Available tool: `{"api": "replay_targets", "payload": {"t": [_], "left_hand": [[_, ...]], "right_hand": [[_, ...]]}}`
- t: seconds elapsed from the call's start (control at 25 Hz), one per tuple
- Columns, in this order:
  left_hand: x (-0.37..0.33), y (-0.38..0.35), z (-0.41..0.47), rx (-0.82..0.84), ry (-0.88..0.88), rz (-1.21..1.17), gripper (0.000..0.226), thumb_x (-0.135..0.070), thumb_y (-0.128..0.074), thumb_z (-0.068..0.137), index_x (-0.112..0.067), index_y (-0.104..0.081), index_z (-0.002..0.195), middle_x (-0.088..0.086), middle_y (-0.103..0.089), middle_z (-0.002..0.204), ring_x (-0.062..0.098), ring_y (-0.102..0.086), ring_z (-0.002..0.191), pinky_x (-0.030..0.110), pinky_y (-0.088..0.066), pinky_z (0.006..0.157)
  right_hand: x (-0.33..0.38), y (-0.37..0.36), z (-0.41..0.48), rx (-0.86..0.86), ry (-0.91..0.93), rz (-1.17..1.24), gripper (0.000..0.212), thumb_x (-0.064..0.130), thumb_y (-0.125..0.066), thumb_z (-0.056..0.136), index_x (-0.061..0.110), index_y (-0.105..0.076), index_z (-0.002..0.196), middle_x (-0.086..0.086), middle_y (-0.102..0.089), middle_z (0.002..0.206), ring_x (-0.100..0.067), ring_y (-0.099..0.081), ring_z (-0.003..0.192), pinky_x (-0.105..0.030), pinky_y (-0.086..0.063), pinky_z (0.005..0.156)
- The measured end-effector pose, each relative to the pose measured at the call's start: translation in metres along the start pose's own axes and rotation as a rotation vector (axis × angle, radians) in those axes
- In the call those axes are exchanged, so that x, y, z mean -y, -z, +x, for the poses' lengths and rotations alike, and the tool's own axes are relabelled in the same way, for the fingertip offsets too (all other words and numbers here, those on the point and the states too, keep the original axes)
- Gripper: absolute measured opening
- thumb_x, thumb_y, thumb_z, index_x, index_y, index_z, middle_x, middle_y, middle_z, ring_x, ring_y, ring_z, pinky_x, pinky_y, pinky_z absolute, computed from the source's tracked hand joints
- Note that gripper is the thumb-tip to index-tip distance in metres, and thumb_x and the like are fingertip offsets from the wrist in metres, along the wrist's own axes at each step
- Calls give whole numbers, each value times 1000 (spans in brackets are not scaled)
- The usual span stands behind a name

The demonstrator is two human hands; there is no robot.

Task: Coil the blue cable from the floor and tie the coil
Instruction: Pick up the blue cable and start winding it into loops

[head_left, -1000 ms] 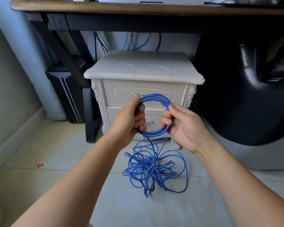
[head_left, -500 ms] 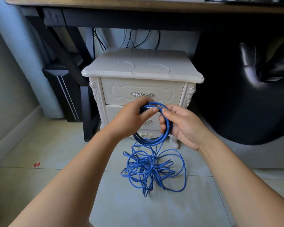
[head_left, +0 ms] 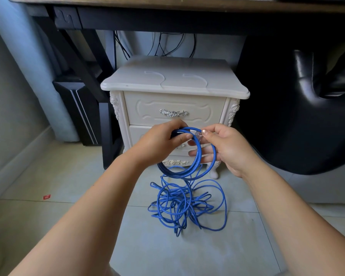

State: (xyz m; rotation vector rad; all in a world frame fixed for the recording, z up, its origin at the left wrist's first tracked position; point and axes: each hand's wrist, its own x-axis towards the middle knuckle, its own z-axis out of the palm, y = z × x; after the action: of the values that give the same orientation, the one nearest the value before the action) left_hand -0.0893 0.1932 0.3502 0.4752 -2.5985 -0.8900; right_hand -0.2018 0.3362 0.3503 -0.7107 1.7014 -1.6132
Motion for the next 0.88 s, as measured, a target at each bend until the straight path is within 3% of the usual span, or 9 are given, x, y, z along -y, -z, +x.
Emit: {"api": "replay_targets", "payload": {"t": [0.24,0.36,0.52,0.64,0.72,0.8,0.88], "left_hand": [[4,-4,1,-90,32,-64,20,-36,-57,96,-17,-61,93,-5,-49,63,7,-43,57,19,-32,56],[7,-6,2,-143,51,-91,18,-37,-56,96,-21,-61,90,-6,-50,62,6,-44,59,24,-34,59],[6,-14,5,-334,83,-166,27,-33,-55,97,-8,-58,88,-3,-48,63,6,-41,57,18,-31,54],[6,-19,7,-415,151,-276,33,-33,-54,98,-2,-55,88,-1,-41,59,13,-33,54,25,-32,54],[7,-18,6,-368,229,-507,34,-35,-54,98,-3,-53,88,-3,-37,57,17,-33,53,31,-35,53],[4,-12,3,-224,301,-808,29,-34,-55,98,-6,-52,90,-2,-36,56,15,-34,48,28,-41,51],[2,-7,-3,-93,331,-926,25,-35,-57,96,-11,-56,104,1,-48,60,13,-40,45,29,-49,53]], "right_hand": [[-11,-5,1,-48,53,21,6,10,-52,100,7,-57,99,-16,-73,100,-35,-74,81,-40,-62,67],[-18,-13,1,-89,59,170,6,8,-52,99,8,-58,102,-17,-74,96,-35,-74,80,-40,-61,70],[-23,-29,-2,-22,-34,403,26,24,-42,104,5,-55,116,-15,-71,79,-32,-70,69,-44,-59,69],[-24,-41,-6,19,-24,503,30,26,-39,105,2,-57,103,-8,-50,62,-26,-58,62,-34,-55,62],[-21,-40,-3,5,10,520,29,22,-36,106,5,-54,90,-1,-37,56,-16,-43,50,-29,-54,56],[-18,-32,3,18,35,444,29,22,-35,106,9,-50,85,6,-32,51,-11,-33,44,-28,-53,55],[-16,-21,8,56,32,316,29,21,-35,106,10,-47,82,8,-30,49,-9,-29,42,-28,-47,53]]}}
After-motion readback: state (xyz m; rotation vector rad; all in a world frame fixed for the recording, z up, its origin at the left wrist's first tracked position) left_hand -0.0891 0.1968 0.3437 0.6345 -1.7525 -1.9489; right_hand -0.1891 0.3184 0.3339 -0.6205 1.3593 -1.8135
